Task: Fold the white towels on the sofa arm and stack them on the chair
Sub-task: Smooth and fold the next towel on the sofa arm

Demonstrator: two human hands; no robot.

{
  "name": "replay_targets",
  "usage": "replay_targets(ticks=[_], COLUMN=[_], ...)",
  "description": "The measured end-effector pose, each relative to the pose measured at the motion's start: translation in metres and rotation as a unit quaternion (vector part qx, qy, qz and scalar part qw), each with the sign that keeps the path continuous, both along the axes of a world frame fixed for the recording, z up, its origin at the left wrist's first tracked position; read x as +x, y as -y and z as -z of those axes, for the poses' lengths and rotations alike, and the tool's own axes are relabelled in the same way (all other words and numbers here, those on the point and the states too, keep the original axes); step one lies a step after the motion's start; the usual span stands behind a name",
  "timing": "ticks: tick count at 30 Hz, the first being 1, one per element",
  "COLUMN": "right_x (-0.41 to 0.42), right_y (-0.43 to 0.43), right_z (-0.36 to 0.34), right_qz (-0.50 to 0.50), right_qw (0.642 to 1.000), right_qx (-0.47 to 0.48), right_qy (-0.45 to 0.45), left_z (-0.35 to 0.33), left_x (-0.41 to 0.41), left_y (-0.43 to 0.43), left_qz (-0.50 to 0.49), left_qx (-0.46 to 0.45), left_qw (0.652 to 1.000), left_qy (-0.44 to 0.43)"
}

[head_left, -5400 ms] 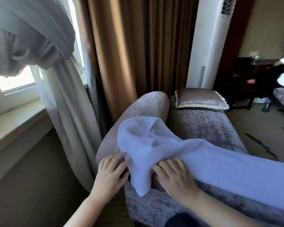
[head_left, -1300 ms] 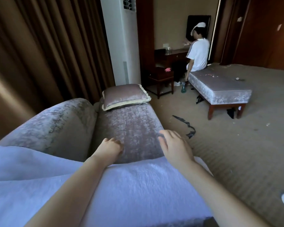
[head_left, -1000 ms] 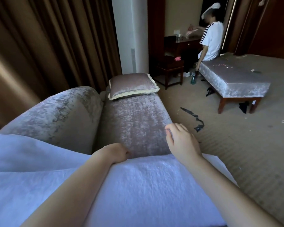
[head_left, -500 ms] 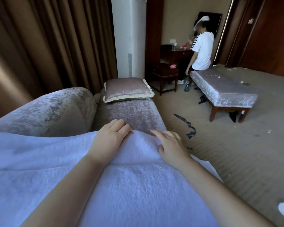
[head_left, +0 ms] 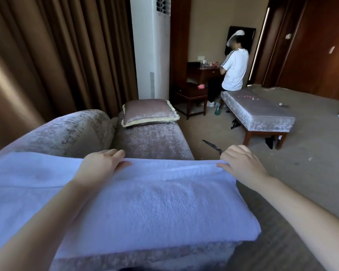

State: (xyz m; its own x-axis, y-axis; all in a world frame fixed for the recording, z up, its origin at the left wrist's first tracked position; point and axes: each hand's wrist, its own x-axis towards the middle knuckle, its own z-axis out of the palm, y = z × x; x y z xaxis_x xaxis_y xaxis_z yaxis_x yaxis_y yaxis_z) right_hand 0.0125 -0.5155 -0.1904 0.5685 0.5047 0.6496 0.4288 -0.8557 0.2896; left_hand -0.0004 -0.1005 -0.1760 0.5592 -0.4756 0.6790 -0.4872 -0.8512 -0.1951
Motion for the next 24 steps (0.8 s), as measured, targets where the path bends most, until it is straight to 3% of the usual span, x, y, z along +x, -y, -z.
replay_targets(ticks=[4,10,14,17,19,22,24], right_x=[-0.024,-0.094,-0.128,-0.134,-0.132,-0.131,-0.13], right_y=[0.012,0.018,0.021,0.021,0.018,0.013,0.013], right_z=[-0.006,0.015,0.057,0.076,0.076,0.052,0.042], right_qz=[0.004,-0.036,-0.041,0.004,0.038,0.131,0.143], right_qw=[0.998,0.994,0.997,0.996,0.992,0.955,0.939], right_qx=[0.052,0.092,0.07,0.059,0.104,0.262,0.311], right_qy=[0.022,0.046,-0.015,-0.062,-0.052,-0.035,-0.01], left_z=[-0.024,-0.022,0.023,0.04,0.038,0.027,0.026], left_x=[-0.036,-0.112,-0.14,-0.144,-0.143,-0.143,-0.147], left_y=[0.0,-0.012,-0.024,-0.022,-0.018,-0.005,0.01], left_qz=[-0.016,0.018,0.023,0.002,-0.02,-0.063,-0.037], left_qx=[-0.023,0.041,0.128,0.135,0.119,0.068,0.06], left_qw=[0.999,0.998,0.992,0.99,0.992,0.995,0.998], left_qy=[0.027,0.046,0.004,-0.032,-0.037,-0.039,-0.004])
